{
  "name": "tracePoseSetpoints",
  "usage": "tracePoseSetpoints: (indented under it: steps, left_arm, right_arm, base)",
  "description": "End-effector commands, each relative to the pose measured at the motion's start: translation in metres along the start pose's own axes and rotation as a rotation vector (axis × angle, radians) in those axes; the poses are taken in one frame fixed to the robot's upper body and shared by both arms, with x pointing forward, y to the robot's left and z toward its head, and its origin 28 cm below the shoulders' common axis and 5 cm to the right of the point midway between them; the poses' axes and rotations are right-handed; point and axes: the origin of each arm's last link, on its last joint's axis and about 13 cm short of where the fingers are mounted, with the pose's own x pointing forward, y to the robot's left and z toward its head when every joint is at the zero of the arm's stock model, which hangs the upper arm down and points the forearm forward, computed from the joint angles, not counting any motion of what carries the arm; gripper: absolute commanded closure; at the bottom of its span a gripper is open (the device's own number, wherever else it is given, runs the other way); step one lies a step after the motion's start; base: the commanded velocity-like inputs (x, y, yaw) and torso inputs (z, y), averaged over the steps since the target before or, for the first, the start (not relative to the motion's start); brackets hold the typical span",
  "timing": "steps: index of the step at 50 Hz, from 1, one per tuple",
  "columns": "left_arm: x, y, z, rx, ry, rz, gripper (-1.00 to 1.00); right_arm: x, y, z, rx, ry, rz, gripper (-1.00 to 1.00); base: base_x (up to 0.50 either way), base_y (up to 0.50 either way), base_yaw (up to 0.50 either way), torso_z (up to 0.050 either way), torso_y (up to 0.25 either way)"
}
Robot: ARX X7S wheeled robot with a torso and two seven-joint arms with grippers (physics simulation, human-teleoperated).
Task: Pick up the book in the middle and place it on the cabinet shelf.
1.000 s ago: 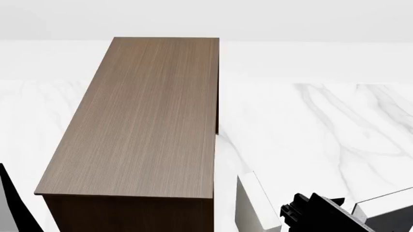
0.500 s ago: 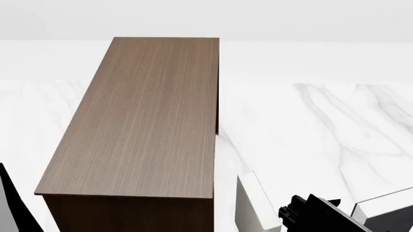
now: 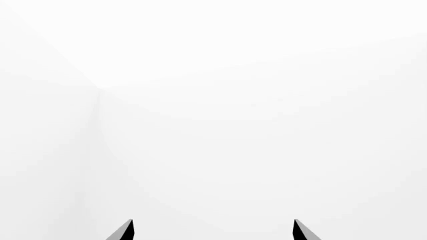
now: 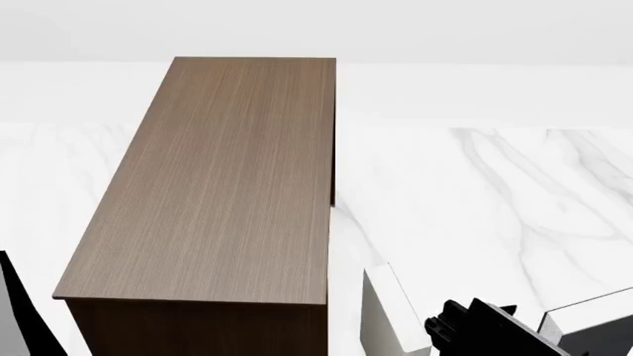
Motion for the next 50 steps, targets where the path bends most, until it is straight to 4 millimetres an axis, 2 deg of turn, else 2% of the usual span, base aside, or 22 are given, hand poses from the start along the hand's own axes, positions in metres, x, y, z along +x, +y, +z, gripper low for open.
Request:
tracePoseSetpoints:
  steps: [1, 50]
  left_arm:
    - [0.002, 0.002, 0.001, 0.005, -0.010, 0.009, -1.00]
    - [0.001, 0.002, -0.002, 0.009, -0.001, 0.008, -1.00]
  right_arm:
    - [0.002, 0.005, -0.001, 0.015, -0.003, 0.035, -1.00]
    - [0.018, 0.012, -0.018, -0.038, -0.011, -0.008, -1.00]
  base:
    - [0.00, 0.00, 0.00, 0.000, 0.000]
    - [0.00, 0.00, 0.00, 0.000, 0.000]
